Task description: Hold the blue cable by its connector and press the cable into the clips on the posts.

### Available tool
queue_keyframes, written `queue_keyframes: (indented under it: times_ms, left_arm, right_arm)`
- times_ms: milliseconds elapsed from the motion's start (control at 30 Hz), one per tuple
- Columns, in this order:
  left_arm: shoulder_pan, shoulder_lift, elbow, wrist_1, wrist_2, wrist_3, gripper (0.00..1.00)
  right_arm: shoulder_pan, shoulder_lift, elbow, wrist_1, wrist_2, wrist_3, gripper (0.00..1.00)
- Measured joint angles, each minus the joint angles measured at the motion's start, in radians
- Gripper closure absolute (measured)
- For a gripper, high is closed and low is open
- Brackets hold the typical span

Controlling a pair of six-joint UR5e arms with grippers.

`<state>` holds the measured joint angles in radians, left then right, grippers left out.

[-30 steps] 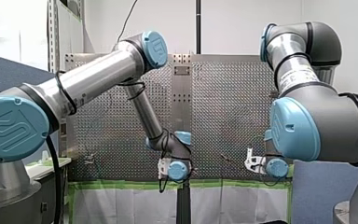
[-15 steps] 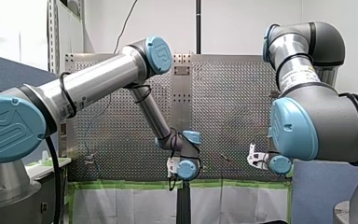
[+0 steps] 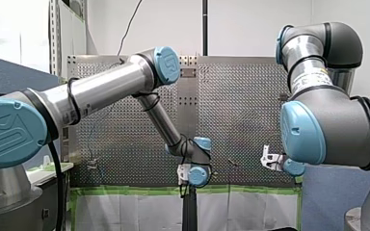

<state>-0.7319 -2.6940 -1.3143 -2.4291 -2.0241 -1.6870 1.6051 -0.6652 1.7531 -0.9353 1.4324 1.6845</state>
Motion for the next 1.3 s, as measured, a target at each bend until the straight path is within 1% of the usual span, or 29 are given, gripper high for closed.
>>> queue_keyframes:
  times_ms: [167, 400, 567, 700, 800, 900, 1033, 1167, 1300]
  left_arm:
    - [0.003, -0.003, 0.022, -0.002, 0.004, -0.002, 1.0]
    - [0.006, -0.014, 0.04, -0.005, 0.01, -0.001, 1.0]
    - [0.008, -0.046, 0.074, -0.032, 0.014, -0.001, 1.0]
    - [0.014, -0.057, 0.105, -0.046, 0.015, -0.002, 1.0]
    - [0.02, -0.059, 0.124, -0.053, 0.015, -0.002, 1.0]
    - [0.025, -0.06, 0.134, -0.056, 0.015, -0.002, 1.0]
    - [0.032, -0.06, 0.139, -0.064, 0.015, -0.002, 1.0]
    - [0.037, -0.06, 0.14, -0.068, 0.015, -0.001, 1.0]
    - [0.039, -0.06, 0.14, -0.07, 0.015, 0.002, 1.0]
  right_arm:
    - [-0.008, 0.001, -0.007, 0.011, -0.002, -0.002, 1.0]
    - [-0.011, 0.001, -0.008, 0.012, -0.007, -0.006, 1.0]
    - [-0.012, 0.002, -0.008, 0.011, -0.008, -0.008, 1.0]
    - [-0.012, 0.003, -0.009, 0.01, -0.008, -0.009, 1.0]
    - [-0.012, 0.009, -0.012, 0.012, -0.008, -0.01, 1.0]
    - [-0.012, 0.027, -0.021, 0.018, -0.009, -0.012, 1.0]
    - [-0.012, 0.048, -0.034, 0.034, -0.009, -0.017, 1.0]
    - [-0.012, 0.052, -0.052, 0.067, -0.006, -0.029, 1.0]
    - [-0.014, 0.052, -0.07, 0.096, -0.003, -0.033, 1.0]
